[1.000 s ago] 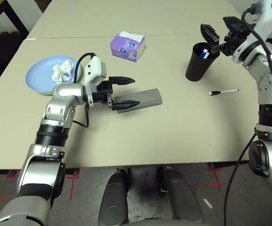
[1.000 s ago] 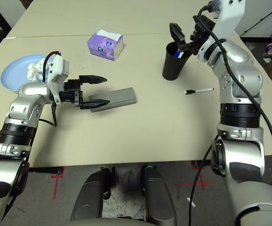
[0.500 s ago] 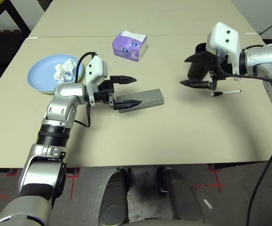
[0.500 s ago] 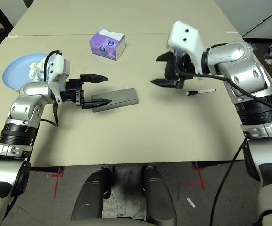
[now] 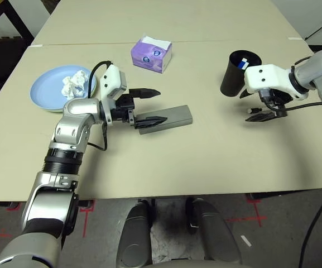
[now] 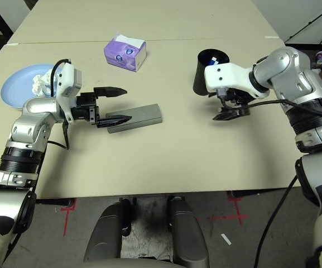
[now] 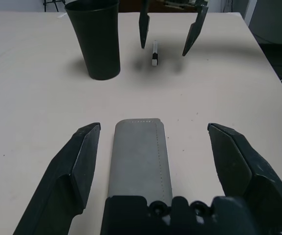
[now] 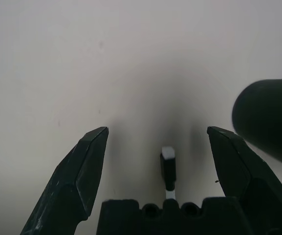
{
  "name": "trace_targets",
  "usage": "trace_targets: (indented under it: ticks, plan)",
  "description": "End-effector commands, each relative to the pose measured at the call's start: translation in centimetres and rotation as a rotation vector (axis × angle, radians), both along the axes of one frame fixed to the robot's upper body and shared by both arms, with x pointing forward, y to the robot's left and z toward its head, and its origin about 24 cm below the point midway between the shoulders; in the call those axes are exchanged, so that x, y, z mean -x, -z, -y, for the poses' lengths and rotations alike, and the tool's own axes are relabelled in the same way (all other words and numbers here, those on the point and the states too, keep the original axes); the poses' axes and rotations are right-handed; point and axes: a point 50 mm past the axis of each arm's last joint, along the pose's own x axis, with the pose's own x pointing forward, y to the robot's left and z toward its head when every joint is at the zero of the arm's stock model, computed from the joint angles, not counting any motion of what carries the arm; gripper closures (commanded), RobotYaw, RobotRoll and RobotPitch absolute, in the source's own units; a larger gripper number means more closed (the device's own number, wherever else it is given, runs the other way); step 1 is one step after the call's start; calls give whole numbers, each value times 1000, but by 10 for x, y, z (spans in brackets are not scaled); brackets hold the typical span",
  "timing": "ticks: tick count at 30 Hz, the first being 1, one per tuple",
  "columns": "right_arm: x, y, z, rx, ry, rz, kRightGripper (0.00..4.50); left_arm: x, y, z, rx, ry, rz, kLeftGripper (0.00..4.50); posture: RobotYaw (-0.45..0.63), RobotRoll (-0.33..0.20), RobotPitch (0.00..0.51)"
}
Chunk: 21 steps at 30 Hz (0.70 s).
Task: Organize and tidy the items on the table.
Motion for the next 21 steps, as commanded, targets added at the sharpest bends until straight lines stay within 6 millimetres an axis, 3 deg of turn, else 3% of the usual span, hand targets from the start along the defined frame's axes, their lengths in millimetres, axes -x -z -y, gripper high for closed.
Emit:
trace_targets:
  ticks: [1,21]
  plan:
    - [-3,4,3,91,-19,-10,27,4,0,0,5,9,0,0,-21,0,192]
    - [-16,11,11,238,31,0,27,6,0,-3,-1,0,-2,0,-17,0,208]
